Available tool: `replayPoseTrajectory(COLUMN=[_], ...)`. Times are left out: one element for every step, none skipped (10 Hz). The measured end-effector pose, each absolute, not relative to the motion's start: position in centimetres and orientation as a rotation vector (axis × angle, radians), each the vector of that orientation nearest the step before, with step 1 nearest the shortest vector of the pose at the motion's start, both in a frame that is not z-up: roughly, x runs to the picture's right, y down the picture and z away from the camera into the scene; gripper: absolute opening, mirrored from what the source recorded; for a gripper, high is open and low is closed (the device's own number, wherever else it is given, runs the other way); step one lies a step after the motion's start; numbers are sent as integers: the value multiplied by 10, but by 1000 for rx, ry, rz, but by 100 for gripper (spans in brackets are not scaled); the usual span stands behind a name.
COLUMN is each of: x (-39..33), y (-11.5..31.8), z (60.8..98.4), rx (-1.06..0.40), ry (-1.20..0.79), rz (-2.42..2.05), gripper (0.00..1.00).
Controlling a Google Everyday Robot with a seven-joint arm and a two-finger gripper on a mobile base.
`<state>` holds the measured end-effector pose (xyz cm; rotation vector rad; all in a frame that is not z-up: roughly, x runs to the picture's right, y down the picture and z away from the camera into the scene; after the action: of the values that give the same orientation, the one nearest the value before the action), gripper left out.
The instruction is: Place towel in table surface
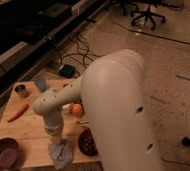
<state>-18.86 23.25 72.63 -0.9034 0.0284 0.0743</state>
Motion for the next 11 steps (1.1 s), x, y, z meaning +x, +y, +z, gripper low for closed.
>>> replayPoseTrajectory(x=[-184,-181,-175,-167,-167,-170,-177,-182,-194,-207,-208], y=[210,195,169,140,122,99,76,59,45,31,18], z=[726,728,732,730,723,709,692,681,669,657,649], rx=[-877,-861,-837,-808,-786,-758,-732,-713,-695,-671,-644], ry=[33,35,35,39,38,30,12,-1,-19,-39,-48], rz=[78,82,93,105,107,104,94,82,63,46,42], gripper=[0,0,0,0,0,0,0,0,0,0,0])
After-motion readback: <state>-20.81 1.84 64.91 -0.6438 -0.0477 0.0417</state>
